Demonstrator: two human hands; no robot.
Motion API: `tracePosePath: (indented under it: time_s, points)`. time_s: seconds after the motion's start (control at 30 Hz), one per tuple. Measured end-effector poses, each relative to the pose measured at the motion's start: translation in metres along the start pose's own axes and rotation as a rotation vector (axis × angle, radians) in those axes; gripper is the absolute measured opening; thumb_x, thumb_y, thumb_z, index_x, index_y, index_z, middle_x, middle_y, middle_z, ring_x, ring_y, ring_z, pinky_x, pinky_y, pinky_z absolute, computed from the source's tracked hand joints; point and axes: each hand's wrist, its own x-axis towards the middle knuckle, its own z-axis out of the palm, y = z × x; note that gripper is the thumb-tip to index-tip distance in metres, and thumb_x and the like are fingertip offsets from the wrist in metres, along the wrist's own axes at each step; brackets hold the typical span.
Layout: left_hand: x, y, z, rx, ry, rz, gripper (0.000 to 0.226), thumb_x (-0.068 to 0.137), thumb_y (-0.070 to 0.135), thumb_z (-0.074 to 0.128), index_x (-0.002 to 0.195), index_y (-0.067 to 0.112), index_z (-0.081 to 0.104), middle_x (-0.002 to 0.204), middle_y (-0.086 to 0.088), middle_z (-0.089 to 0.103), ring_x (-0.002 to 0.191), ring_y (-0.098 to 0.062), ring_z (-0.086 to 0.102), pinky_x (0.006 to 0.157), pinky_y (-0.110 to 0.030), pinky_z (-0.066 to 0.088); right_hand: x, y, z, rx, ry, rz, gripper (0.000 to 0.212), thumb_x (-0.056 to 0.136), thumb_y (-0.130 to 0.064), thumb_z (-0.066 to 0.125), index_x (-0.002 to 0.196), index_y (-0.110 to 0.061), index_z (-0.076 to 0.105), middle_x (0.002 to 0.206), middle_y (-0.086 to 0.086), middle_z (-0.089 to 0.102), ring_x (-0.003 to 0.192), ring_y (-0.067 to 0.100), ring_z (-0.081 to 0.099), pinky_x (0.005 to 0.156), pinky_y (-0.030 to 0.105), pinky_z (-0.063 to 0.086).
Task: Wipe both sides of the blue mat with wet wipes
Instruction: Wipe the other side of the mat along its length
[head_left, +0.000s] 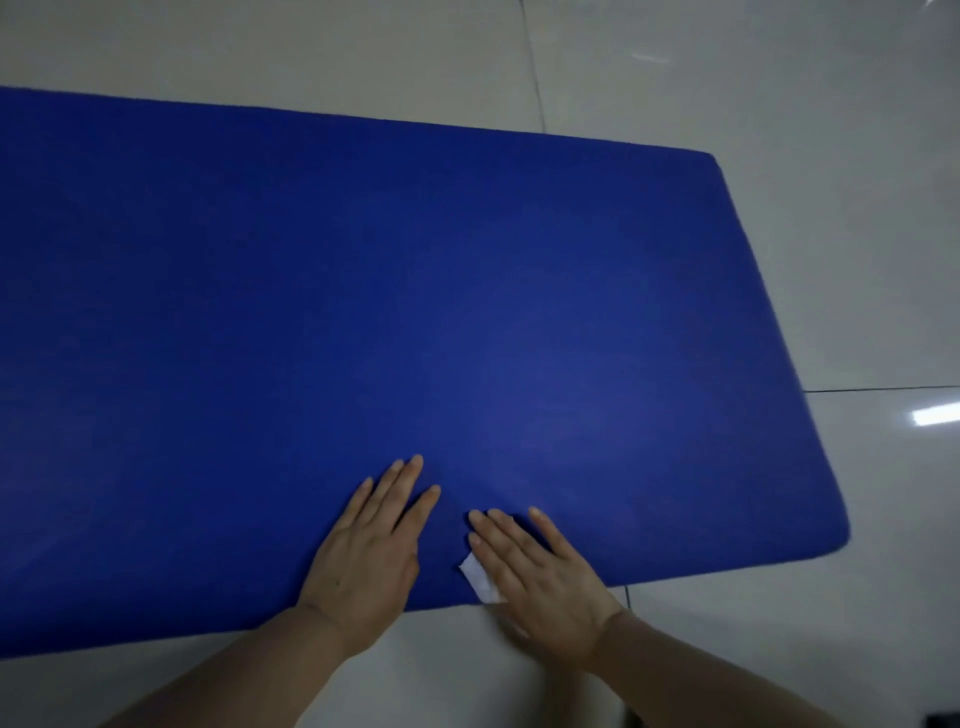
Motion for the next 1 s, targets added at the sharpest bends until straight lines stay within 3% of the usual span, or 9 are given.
tracePosePath:
  time_s: [0.1,0.27,0.43,0.53,0.67,0.8,1.0]
  points:
    - [0.013,0.019,0.004,-0.012,0.002,0.044,0.056,0.085,0.023,0.031,0.140,0.015,0.036,0.153,-0.011,0.032,0.139,-0.023,0.028,0.110,-0.037,0.015,-0.026,0.026,0.006,-0.064,-0.039,0.021,0.067,0.088,-0.039,0.034,0.146,-0.008,0.018,0.155,0.007,0.017,0.141,0.023,0.018,0.117,0.046,-0.002]
    - [0.021,0.033,0.010,0.009,-0.047,0.068,0.058,0.084,0.025,0.031,0.138,0.012,0.047,0.151,-0.012,0.036,0.137,-0.025,0.031,0.110,-0.038,0.011,-0.060,0.060,0.011,-0.103,-0.045,0.089,0.061,0.089,-0.035,0.032,0.144,-0.008,0.025,0.153,0.007,0.021,0.142,0.026,0.016,0.117,0.047,-0.001]
    - [0.022,0.034,0.008,0.018,-0.087,0.051,0.058,0.084,0.025,0.031,0.136,0.014,0.051,0.150,-0.009,0.038,0.137,-0.023,0.031,0.110,-0.036,0.011,-0.060,0.042,0.003,-0.033,0.013,0.202,0.061,0.084,-0.023,0.029,0.143,-0.007,0.025,0.156,0.008,0.017,0.139,0.021,0.023,0.116,0.046,-0.002]
    - [0.022,0.035,0.004,0.012,-0.097,0.042,0.055,0.083,0.024,0.035,0.134,0.014,0.055,0.150,-0.009,0.038,0.136,-0.023,0.031,0.110,-0.035,0.011,-0.058,0.035,-0.003,-0.001,0.024,0.266,0.060,0.081,-0.021,0.029,0.140,-0.008,0.030,0.152,0.005,0.027,0.136,0.019,0.028,0.117,0.045,-0.006]
    - [0.024,0.040,0.006,0.012,-0.116,0.043,0.060,0.073,0.022,0.051,0.131,0.007,0.058,0.148,-0.015,0.040,0.135,-0.026,0.033,0.111,-0.035,0.010,-0.057,0.038,0.003,-0.025,-0.020,0.179,0.058,0.084,-0.031,0.031,0.142,-0.023,0.034,0.151,0.001,0.031,0.137,0.020,0.028,0.115,0.046,0.003]
    - [0.030,0.050,0.008,0.008,-0.110,0.063,0.058,0.081,0.025,0.032,0.128,0.003,0.060,0.147,-0.015,0.042,0.135,-0.025,0.033,0.110,-0.036,0.013,-0.052,0.043,0.007,-0.068,-0.033,0.091,0.058,0.086,-0.034,0.034,0.145,-0.031,0.030,0.152,-0.002,0.027,0.139,0.020,0.024,0.112,0.046,0.008]
    - [0.044,0.058,0.013,0.005,-0.063,0.170,0.060,0.080,0.024,0.031,0.132,0.008,0.056,0.154,-0.012,0.032,0.143,-0.025,0.022,0.110,-0.037,0.014,-0.055,0.057,0.013,-0.135,0.041,0.010,0.048,0.093,-0.030,0.038,0.141,-0.029,0.036,0.150,-0.004,0.033,0.137,0.017,0.032,0.114,0.043,0.015]
